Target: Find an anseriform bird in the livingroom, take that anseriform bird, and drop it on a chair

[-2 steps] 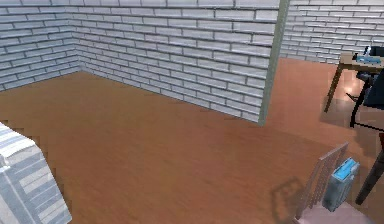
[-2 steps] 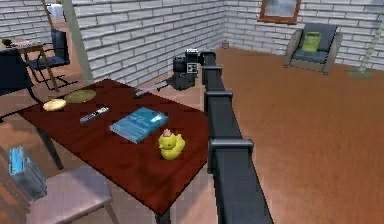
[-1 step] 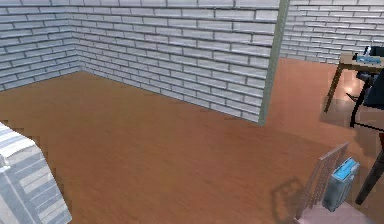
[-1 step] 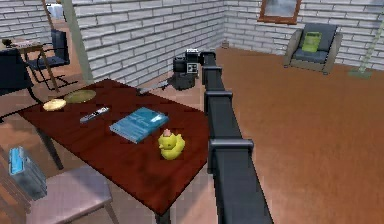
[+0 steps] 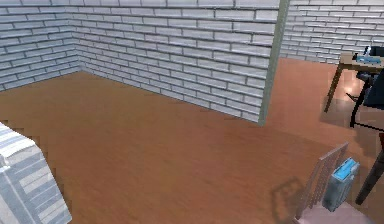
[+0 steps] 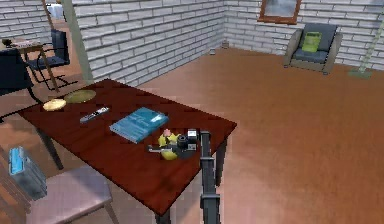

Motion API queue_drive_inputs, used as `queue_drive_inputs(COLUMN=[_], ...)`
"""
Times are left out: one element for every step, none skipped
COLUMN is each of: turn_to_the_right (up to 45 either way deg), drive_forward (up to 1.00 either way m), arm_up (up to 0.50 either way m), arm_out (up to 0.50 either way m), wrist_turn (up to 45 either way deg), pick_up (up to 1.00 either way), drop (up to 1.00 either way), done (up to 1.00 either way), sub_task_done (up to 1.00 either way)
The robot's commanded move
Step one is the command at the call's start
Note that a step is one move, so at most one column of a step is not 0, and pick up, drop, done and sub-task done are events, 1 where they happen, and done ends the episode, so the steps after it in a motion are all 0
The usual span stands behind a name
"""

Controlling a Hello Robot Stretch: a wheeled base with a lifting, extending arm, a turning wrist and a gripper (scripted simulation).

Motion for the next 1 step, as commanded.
queue_drive_inputs(turn_to_the_right=[0.0], drive_forward=[0.00], arm_up=[0.00], arm_out=[0.00], wrist_turn=[0.0], pick_up=[1.00], drop=[0.00], done=[0.00], sub_task_done=[0.00])
